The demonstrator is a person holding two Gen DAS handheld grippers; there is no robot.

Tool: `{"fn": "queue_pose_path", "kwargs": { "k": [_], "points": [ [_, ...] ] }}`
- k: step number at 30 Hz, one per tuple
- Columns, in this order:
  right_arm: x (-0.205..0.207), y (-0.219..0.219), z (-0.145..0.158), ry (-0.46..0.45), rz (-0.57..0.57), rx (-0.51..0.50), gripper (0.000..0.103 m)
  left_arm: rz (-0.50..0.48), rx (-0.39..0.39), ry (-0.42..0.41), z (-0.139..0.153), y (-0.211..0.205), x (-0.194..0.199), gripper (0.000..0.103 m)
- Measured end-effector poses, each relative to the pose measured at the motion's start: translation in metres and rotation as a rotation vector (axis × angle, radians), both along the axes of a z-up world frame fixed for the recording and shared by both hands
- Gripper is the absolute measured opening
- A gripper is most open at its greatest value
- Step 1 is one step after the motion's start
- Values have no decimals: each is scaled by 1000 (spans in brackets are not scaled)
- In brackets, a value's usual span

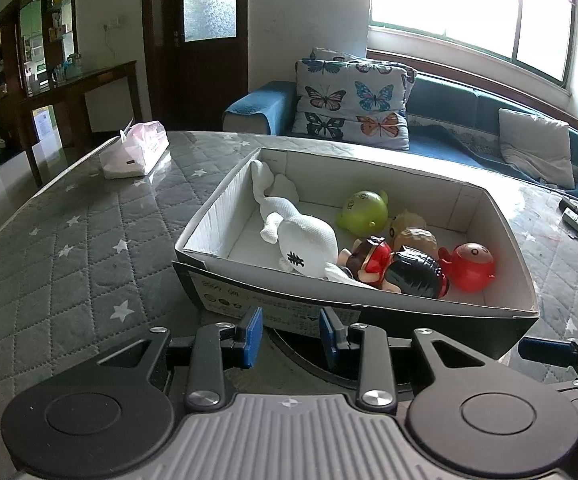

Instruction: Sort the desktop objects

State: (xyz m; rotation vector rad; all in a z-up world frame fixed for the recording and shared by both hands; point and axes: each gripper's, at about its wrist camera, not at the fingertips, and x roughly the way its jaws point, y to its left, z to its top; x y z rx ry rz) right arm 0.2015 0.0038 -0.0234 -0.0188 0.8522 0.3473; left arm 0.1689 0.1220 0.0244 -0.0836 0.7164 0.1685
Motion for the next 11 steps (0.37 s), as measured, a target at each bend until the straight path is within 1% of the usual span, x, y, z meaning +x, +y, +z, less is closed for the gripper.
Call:
{"fn": "queue_pose_path", "kwargs": {
  "k": [7, 11],
  "points": [
    [0, 3, 0, 0, 5, -2, 103, -4, -38, -15, 0, 4, 0, 34],
    [-1, 4, -1, -2, 6, -7, 103, 2, -28, -24, 2, 2, -1, 34]
  ]
}}
